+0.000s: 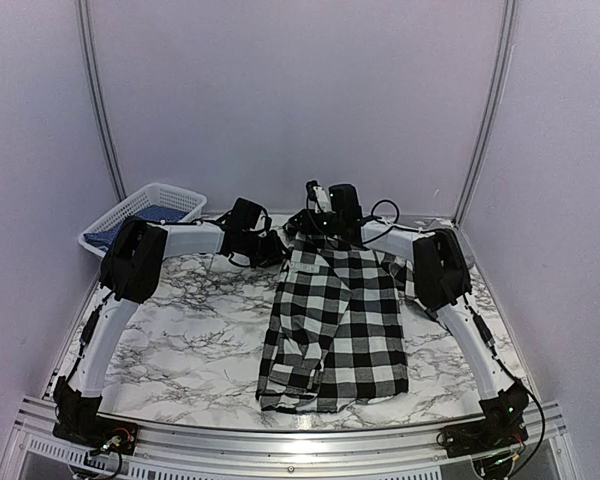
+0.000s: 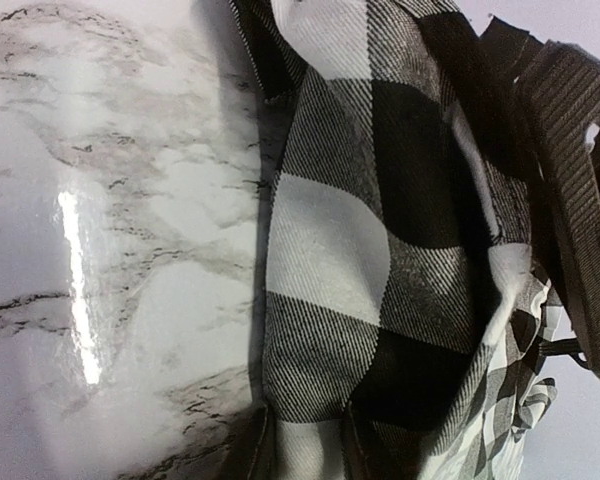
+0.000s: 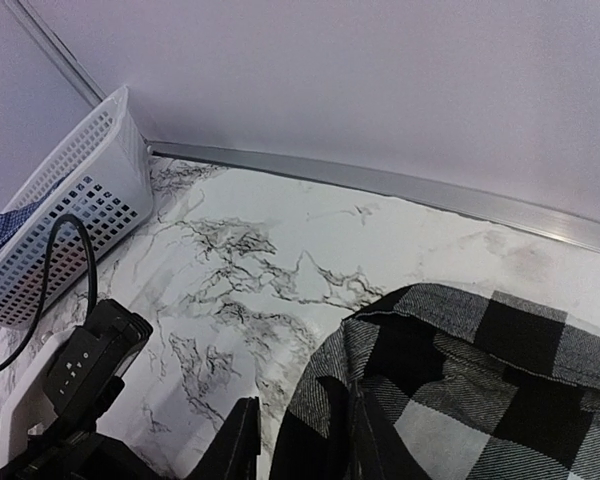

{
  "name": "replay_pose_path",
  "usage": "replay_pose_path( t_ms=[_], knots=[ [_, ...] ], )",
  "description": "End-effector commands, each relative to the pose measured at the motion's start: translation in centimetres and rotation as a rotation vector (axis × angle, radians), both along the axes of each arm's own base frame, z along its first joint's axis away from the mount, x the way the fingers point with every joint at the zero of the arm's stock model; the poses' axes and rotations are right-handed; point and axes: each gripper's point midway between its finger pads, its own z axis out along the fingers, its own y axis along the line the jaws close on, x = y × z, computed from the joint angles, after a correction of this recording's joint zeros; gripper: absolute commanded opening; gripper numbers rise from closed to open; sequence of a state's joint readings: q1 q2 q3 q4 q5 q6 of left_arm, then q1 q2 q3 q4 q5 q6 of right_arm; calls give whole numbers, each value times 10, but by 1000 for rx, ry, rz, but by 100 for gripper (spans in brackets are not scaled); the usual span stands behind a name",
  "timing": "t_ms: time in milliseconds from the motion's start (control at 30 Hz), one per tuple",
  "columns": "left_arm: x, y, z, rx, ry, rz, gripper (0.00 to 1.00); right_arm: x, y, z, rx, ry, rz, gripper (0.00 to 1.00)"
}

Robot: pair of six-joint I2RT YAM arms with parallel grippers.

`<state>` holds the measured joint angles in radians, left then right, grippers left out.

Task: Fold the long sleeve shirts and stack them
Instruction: Move the 1/3-folded shirt to the center of the board.

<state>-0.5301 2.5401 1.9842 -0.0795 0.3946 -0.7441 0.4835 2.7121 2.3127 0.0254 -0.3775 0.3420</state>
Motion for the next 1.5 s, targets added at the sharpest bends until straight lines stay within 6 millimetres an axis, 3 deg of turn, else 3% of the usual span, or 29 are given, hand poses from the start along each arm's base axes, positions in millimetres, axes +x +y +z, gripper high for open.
replay_pose_path(
  t_ms=[0, 233, 467, 867, 1000, 1267, 1400, 1467],
  knots=[
    [0, 0, -15, -3, 28, -4, 21, 1, 3, 1, 27, 5, 19, 26],
    [-2, 0, -15, -7, 34, -2, 12, 3, 1, 0, 22, 10, 7, 19],
    [-6, 5, -16, -11, 41, 20, 0, 4, -1, 4, 17, 8, -1, 0],
    [-11, 34, -9, -1, 27, 92, 0, 25, -29, 28, 29, -30, -127, 0],
    [-12, 42, -9, -1, 27, 100, 0, 30, -28, 35, 61, -40, -146, 0],
    [-15, 52, -11, 8, 24, 102, 0, 32, -19, 29, 101, -37, -124, 0],
    [-11, 62, -15, 20, 26, 123, 0, 27, -14, 42, 92, -53, -85, 15],
    [-9, 69, -17, 32, 24, 128, 0, 22, -15, 54, 74, -61, -77, 33]
  ],
)
